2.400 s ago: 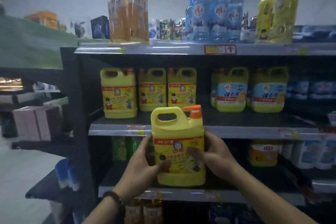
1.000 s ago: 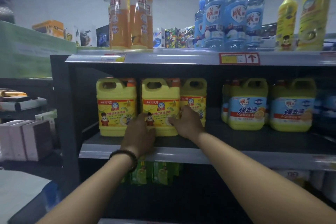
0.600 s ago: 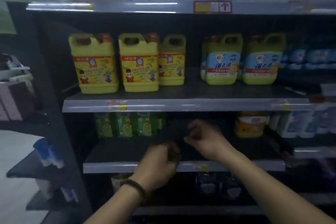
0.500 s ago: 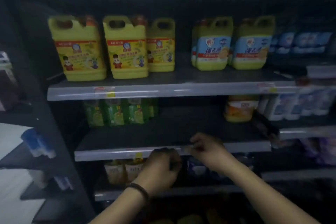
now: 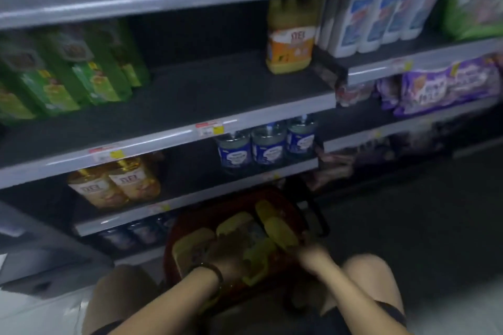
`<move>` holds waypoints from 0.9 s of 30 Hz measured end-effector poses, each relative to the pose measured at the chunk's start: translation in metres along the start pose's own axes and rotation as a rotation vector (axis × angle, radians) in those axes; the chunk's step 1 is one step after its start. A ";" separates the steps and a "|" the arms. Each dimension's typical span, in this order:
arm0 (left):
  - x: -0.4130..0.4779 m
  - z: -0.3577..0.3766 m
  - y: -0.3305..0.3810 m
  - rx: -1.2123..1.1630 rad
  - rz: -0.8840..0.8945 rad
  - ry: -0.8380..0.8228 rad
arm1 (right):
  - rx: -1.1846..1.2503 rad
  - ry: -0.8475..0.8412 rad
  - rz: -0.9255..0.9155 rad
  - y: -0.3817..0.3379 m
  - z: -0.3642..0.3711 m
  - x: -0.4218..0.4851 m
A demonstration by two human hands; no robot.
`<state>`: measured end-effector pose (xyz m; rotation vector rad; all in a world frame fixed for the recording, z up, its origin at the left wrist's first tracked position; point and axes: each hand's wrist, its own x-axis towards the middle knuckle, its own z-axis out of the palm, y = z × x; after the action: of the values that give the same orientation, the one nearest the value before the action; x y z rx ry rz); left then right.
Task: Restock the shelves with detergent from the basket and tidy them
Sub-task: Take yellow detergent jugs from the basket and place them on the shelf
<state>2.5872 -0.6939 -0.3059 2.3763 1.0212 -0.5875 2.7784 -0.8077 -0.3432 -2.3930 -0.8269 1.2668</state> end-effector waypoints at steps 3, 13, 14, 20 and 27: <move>0.033 0.019 0.011 0.030 0.020 -0.026 | 0.208 0.079 0.104 0.037 0.017 0.013; 0.123 0.053 0.040 0.106 0.061 -0.047 | 0.267 -0.020 0.122 0.065 0.035 0.051; 0.124 0.051 0.045 0.076 0.046 -0.056 | 0.277 0.000 0.133 0.065 0.037 0.053; 0.145 0.053 0.058 0.187 0.034 -0.048 | 0.230 -0.080 0.111 0.058 0.028 0.054; 0.125 0.045 0.053 0.165 0.055 -0.170 | 0.233 -0.073 -0.080 0.058 0.045 0.044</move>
<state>2.6970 -0.6842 -0.3972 2.4371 0.8596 -0.8666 2.7811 -0.8258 -0.4270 -2.1228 -0.7422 1.3456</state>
